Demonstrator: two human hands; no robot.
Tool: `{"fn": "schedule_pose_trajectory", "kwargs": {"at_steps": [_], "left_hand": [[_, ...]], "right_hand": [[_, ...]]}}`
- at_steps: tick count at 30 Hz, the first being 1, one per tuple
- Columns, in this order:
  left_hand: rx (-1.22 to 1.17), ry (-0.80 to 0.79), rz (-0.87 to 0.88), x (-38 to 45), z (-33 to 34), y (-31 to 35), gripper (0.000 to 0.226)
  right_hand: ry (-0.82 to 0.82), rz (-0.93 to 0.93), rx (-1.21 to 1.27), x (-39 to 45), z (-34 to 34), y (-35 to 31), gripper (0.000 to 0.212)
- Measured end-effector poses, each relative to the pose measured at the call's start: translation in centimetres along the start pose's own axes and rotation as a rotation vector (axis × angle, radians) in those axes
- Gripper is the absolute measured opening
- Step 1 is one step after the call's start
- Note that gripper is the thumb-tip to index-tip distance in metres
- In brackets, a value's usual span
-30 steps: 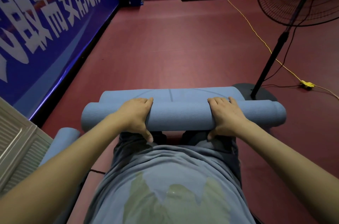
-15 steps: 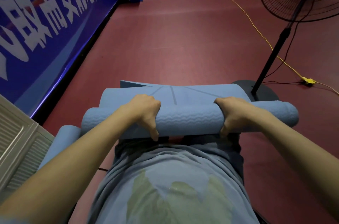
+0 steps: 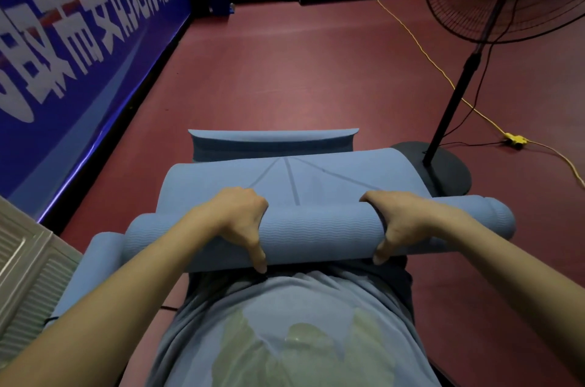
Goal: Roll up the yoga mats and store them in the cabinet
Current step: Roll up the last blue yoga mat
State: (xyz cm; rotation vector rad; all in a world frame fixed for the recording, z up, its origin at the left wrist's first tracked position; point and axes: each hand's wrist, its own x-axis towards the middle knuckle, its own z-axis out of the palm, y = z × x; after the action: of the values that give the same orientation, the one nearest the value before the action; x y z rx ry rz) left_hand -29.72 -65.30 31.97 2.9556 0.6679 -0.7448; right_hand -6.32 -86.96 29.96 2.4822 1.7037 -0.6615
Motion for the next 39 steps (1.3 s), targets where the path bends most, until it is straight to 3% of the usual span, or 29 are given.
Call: {"fn": "schedule_pose_trajectory", "kwargs": {"at_steps": [5,9,12,13,17,21,24,28,31,35,39], "left_hand": [[-0.283,-0.083,0.003,1.2,-0.7,-1.9,0.074],[-0.310,-0.138,-0.021,2.7,-1.6,-3.2,0.084],[-0.297,-0.038,-0.025,3.2,-1.7,-4.3,0.120],[-0.326,0.008,-0.022,3.1,-1.7,-4.6,0.122],[-0.372,0.174,-0.008,2.4,-2.5,-5.3,0.089],[-0.146,0.171,-0.024,1.8,-2.9,-3.6,0.074],[-0.012,0.134,-0.061,2.0,-1.1,-2.5,0.092],[-0.149,0.147,-0.038,2.5,0.5,-3.2,0.120],[-0.125,0.093,-0.052,3.1,-0.6,-3.2,0.112],[-0.060,0.087,-0.057,3.4,-0.7,-2.6,0.126],[-0.011,0.141,-0.045,2.7,-0.8,-2.4,0.100]], "right_hand": [[0.365,-0.078,0.004,-0.1,1.5,0.5,0.093],[0.457,-0.058,-0.013,0.0,1.9,0.1,0.094],[0.422,-0.030,-0.135,-0.1,1.3,-0.5,0.098],[0.390,-0.015,-0.175,0.1,1.2,-0.7,0.102],[0.302,0.039,-0.236,1.8,1.2,-1.4,0.116],[0.280,0.065,-0.236,3.4,0.9,-1.7,0.116],[0.270,0.059,-0.251,4.0,0.8,-1.4,0.116],[0.236,0.049,-0.221,4.7,-0.4,-1.0,0.105],[0.235,0.034,-0.180,4.9,-1.2,-1.0,0.099],[0.265,-0.008,-0.177,4.6,-1.2,-0.8,0.100],[0.208,-0.024,-0.167,3.8,-1.5,-0.7,0.094]]}}
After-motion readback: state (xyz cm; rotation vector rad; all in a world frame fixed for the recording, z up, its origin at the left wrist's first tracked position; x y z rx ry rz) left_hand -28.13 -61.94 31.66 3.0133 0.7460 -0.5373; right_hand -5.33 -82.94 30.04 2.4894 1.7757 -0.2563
